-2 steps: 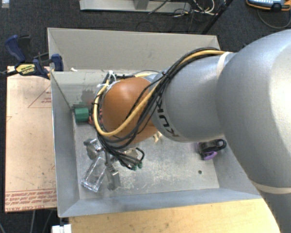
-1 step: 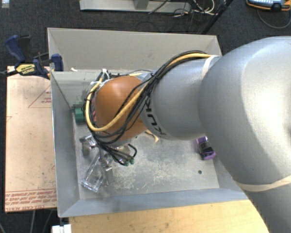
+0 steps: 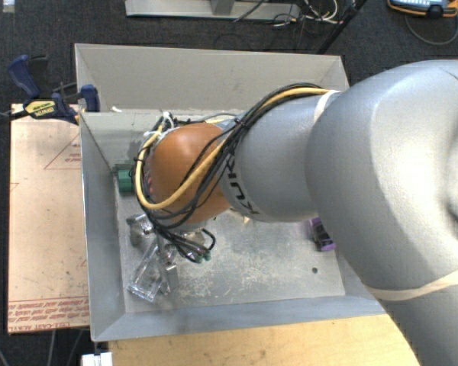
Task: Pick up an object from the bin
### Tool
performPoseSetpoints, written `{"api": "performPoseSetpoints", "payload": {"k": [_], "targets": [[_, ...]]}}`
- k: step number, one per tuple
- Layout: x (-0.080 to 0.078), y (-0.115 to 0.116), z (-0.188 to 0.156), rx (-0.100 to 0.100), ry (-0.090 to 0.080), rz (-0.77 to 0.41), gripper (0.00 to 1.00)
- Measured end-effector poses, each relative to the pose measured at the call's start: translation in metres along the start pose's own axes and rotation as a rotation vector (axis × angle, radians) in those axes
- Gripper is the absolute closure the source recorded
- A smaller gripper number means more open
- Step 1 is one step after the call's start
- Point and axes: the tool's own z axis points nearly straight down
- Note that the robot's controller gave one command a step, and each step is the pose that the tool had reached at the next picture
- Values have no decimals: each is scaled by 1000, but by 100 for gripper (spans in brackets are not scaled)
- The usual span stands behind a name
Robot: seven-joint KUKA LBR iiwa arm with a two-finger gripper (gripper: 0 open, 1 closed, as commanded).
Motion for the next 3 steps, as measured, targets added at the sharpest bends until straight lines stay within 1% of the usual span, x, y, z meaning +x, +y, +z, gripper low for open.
{"api": "performPoseSetpoints", "payload": {"k": [1, 2, 3], "targets": [[-6, 16, -1, 1, 3, -122, 100], [-6, 16, -1, 1, 3, -122, 100], [-4, 18, -117, 0, 3, -130, 100]]}}
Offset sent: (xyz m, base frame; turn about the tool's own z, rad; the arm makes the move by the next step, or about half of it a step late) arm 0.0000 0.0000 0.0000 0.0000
